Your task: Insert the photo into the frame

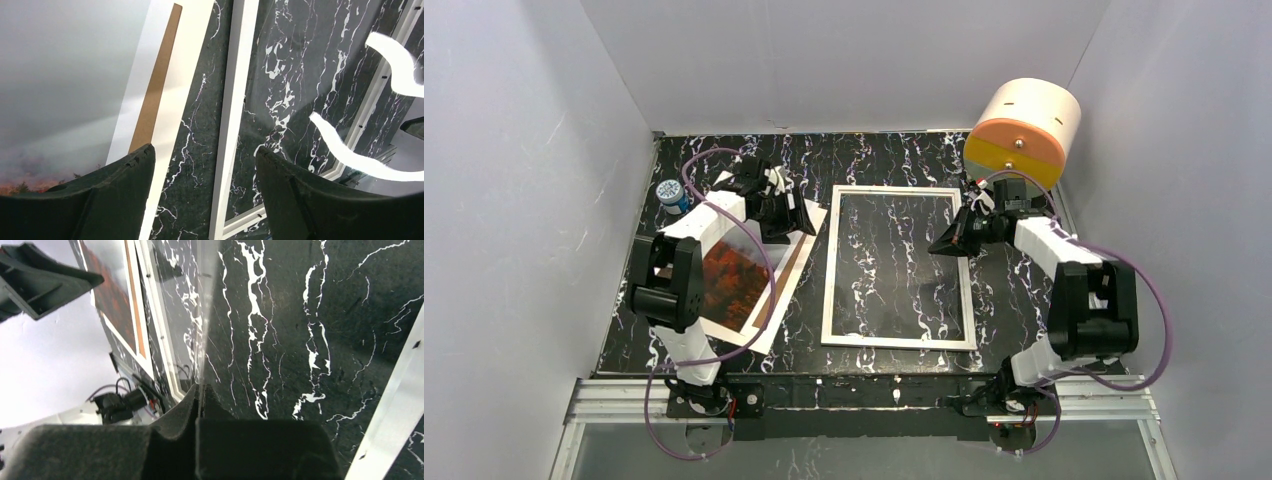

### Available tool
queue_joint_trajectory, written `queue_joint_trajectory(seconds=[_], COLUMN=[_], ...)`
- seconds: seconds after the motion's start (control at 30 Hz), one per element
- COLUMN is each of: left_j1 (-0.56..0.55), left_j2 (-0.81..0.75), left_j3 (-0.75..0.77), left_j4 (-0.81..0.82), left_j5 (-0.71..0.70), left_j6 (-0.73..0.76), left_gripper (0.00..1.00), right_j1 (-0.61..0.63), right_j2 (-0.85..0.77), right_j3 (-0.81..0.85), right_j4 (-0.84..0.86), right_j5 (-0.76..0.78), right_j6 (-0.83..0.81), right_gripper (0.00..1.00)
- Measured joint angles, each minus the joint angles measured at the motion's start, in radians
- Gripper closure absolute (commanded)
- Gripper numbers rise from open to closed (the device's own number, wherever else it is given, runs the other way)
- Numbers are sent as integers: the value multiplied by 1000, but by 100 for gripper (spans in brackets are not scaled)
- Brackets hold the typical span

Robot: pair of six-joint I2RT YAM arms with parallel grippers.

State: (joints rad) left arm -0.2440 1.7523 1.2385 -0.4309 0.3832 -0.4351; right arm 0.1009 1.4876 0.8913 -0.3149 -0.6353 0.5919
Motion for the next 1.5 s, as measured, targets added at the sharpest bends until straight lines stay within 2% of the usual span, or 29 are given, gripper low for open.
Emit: queue_joint_trajectory(seconds=[0.2,0.43,0.57,0.87,1.23,1.5], left_j1=[-33,-58,-58,-58,-66,-77], left_j2=[76,177,207,237,291,292], left_j3=[34,117,148,189,201,201], left_j4=[-16,-44,-47,-48,-40,-10], left_j5=[14,14,14,13,15,45], left_j6=[13,16,14,-5,-31,-27], left_gripper=[34,39,41,47,51,45], right_j1=[-48,-47,-48,-47,-47,-49], right_j2=[137,151,119,-96,-73,-23], right_j3=[98,150,131,-6,-22,-11], right_j4=[-161,-176,-127,34,116,112], right_j5=[-129,-161,-153,-167,-262,-282], right_j6=[-238,-357,-364,-316,-275,-231], right_gripper=[99,99,99,99,99,99])
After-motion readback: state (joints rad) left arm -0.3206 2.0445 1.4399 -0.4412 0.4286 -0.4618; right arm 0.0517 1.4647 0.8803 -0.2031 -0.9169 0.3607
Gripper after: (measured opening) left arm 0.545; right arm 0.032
